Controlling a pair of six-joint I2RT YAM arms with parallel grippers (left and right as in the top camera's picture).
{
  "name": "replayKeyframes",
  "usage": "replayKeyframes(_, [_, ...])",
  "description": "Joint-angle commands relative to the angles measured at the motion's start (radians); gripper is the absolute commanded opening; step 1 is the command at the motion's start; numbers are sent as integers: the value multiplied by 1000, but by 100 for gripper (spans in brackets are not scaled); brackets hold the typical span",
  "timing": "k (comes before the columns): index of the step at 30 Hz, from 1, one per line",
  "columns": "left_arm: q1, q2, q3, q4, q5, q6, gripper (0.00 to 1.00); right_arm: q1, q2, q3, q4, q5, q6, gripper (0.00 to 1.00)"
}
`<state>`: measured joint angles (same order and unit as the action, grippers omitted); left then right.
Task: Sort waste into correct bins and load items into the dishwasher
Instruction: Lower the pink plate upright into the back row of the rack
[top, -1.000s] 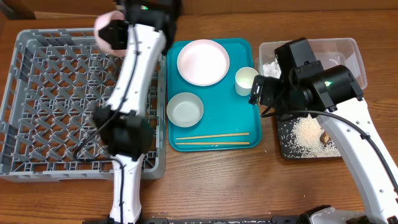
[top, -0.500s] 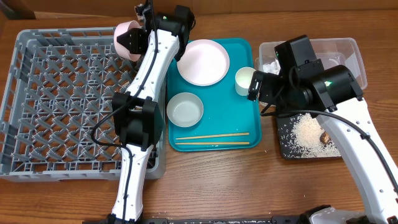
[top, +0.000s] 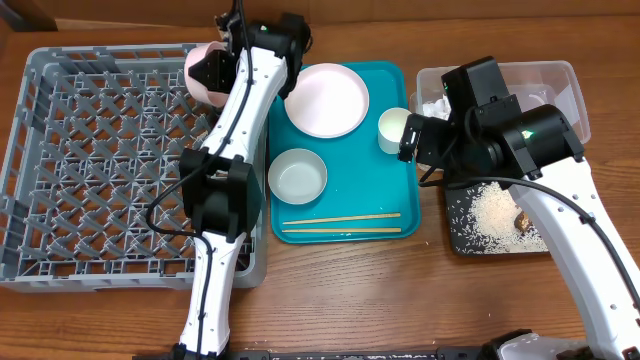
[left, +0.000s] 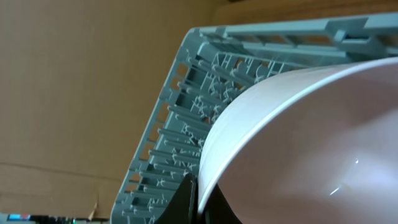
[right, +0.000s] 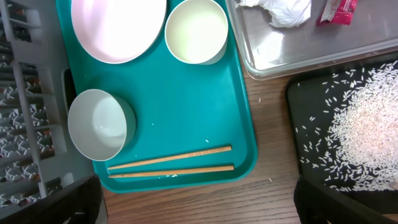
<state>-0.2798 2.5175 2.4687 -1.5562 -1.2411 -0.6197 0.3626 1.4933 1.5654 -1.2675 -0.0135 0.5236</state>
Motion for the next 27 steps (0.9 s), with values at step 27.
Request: replayKeyframes(27, [30,2,-2,-14,233,-53,4,3,-4,6,6,13,1,100])
